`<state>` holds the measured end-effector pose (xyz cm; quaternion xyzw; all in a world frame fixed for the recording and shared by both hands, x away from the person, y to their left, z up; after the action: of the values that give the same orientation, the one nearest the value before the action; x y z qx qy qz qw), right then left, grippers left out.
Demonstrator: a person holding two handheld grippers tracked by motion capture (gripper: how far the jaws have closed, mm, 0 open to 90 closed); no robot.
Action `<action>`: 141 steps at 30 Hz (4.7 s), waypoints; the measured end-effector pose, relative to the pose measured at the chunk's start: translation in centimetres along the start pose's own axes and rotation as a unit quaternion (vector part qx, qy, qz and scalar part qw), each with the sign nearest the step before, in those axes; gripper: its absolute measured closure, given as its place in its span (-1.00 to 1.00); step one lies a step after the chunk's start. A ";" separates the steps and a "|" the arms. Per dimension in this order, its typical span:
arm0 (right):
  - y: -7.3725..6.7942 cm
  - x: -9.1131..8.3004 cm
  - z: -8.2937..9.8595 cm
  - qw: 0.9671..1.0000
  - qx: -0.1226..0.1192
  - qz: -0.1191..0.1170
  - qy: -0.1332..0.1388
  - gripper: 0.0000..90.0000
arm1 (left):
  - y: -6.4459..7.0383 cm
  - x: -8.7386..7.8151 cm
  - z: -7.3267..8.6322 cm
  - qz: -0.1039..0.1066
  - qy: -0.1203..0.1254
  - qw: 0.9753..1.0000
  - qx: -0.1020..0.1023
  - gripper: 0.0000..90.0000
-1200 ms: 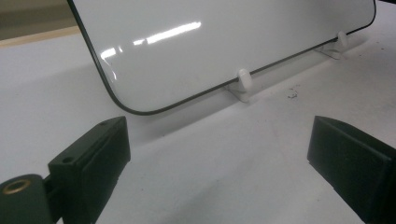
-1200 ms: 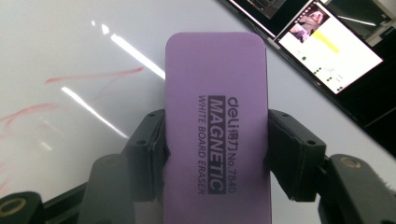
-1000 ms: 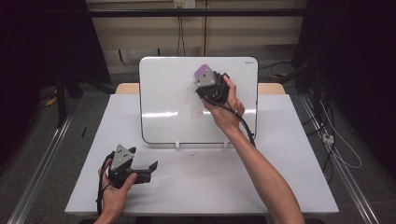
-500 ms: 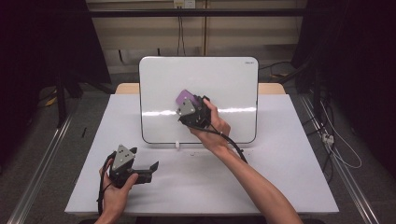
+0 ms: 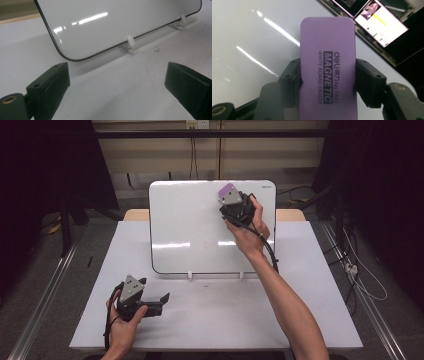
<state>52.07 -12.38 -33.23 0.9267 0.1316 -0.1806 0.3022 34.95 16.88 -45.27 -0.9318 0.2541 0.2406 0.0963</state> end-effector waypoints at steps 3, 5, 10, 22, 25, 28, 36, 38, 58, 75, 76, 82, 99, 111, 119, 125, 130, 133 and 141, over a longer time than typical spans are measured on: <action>-1.9 -0.1 -0.2 1.000 -0.023 -0.009 0.005 -0.07 | 0.0 0.0 0.0 0.000 0.000 1.000 0.000 -0.87; -3.8 -0.3 0.0 0.999 -0.040 -0.023 0.008 -0.07 | 0.0 0.0 0.0 0.000 0.000 1.000 0.000 -0.87; -8.7 -1.1 1.4 0.995 -0.070 -0.061 0.021 -0.07 | 0.0 -0.1 0.0 0.000 0.000 1.000 0.000 -0.87; -11.3 -2.2 3.9 0.991 -0.076 -0.105 0.014 -0.07 | 0.0 -0.1 0.1 -0.002 -0.001 1.000 0.000 -0.87; -8.1 -2.0 3.7 0.996 -0.047 -0.080 0.011 -0.07 | -0.1 -0.1 0.1 -0.003 -0.001 1.000 -0.001 -0.87; -4.8 -1.7 3.5 0.998 -0.024 -0.060 0.008 -0.07 | 0.0 -0.1 0.0 -0.002 0.001 1.000 -0.002 -0.87; 2.2 -1.1 2.7 1.000 0.026 -0.006 -0.004 -0.07 | -0.1 0.0 0.1 -0.002 -0.001 1.000 -0.002 -0.87; 2.4 -1.0 2.2 1.000 0.025 0.000 -0.005 -0.07 | 0.0 0.1 0.0 -0.001 0.000 1.000 -0.005 -0.87; -11.8 -0.7 0.0 0.990 -0.093 -0.100 0.025 -0.07 | 0.1 0.1 0.1 0.002 -0.002 1.000 0.001 -0.87; -2.6 0.0 -0.3 0.999 0.003 -0.037 0.024 -0.07 | -0.2 0.0 0.1 0.002 -0.001 1.000 -0.003 -0.87; -1.9 0.0 -0.2 0.999 0.008 -0.030 0.023 -0.07 | -0.2 0.0 0.1 0.002 -0.002 1.000 -0.002 -0.87; -0.4 -0.7 1.0 0.999 0.030 -0.031 0.023 -0.07 | -0.1 0.0 0.1 0.002 -0.002 1.000 0.000 -0.87; -2.0 -4.7 4.8 0.979 0.108 -0.120 0.127 -0.07 | -0.1 -0.1 0.2 0.000 0.003 1.000 -0.007 -0.87; -3.6 -6.0 7.5 0.955 0.173 -0.185 0.155 -0.07 | -0.3 -0.3 0.3 -0.001 0.005 1.000 -0.019 -0.86; -4.5 -6.9 9.1 0.948 0.189 -0.201 0.161 -0.07 | 0.0 -0.3 0.2 -0.010 0.006 1.000 -0.017 -0.86; -5.4 -7.4 8.7 0.939 0.195 -0.225 0.173 -0.07 | 0.0 -0.4 0.2 -0.007 0.007 0.999 -0.031 -0.83; -6.8 -7.4 9.3 0.927 0.225 -0.248 0.169 -0.07 | -0.3 -0.5 0.5 -0.010 0.005 0.999 -0.038 -0.82; -7.5 -7.3 9.5 0.925 0.226 -0.257 0.165 -0.07 | -0.5 -1.0 0.5 -0.016 0.014 0.999 -0.043 -0.81; -9.1 -8.0 10.1 0.917 0.231 -0.277 0.169 -0.07 | -0.2 -1.1 -0.3 -0.027 0.048 0.997 -0.052 -0.80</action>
<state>39.11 -12.52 -42.19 0.9138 0.3868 -0.1233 -0.0094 34.31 17.40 -44.48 -0.9526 0.2202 0.2054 0.0423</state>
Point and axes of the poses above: each handheld gripper's, and its own axes: x roughly forward along the jaws, z roughly out of its underside, y roughly to its right, the point moved 4 cm from there along x, roughly forward along the jaws, and after that the axes turned 8 degrees about -z, right-handed, at the moved point
